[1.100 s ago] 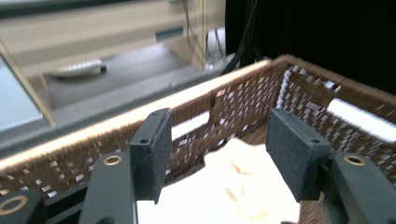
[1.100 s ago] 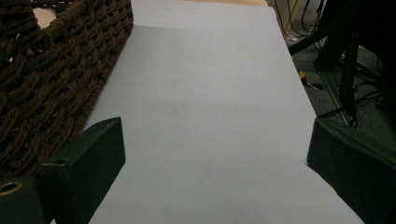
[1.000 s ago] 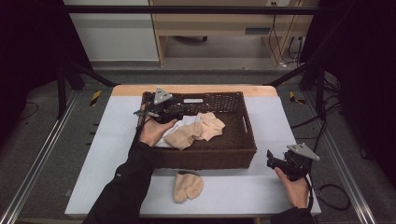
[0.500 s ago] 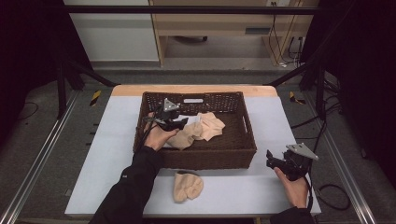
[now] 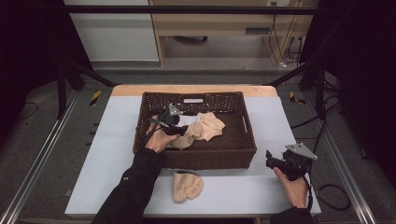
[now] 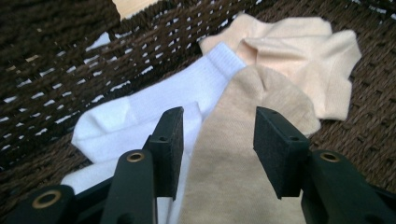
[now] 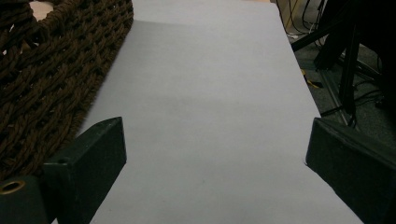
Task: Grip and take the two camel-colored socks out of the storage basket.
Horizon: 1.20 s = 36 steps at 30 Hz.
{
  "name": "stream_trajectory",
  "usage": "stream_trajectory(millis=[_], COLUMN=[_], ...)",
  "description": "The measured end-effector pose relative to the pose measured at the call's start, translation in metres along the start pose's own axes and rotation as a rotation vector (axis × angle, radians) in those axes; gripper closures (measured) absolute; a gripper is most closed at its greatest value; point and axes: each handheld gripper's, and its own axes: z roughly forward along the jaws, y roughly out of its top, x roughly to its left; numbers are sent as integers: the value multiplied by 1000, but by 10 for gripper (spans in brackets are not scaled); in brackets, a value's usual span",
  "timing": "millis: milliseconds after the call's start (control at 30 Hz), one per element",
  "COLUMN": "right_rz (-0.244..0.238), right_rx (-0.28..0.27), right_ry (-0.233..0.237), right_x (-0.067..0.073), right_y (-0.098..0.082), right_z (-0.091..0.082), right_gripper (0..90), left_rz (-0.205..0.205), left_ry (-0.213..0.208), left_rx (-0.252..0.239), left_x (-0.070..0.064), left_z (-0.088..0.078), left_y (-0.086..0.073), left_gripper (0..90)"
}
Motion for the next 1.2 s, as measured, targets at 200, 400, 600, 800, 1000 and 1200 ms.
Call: stream_trajectory(millis=[200,400,600,800,1000,1200], right_rz=[2,-2,-2,0,-4,-1], right_rx=[-1,-1,2,3,-1,-3], right_ry=[1,4,4,4,1,-1], right_x=[0,0,0,1,0,-1], right_y=[0,0,0,0,0,0], right_z=[0,-1,0,-1,-1,-2], right_gripper=[54,54,55,56,56,56], left_rz=[-7,23,57,24,-26,-61], left_ry=[-34,-54,-61,-39,-59,-81], left_rx=[44,107,149,183,198,120], left_x=[2,1,-1,0,2,4], left_z=[6,13,14,10,7,-2], left_y=[-4,-8,-9,-9,-9,-8], left_gripper=[482,430,469,713,849,862])
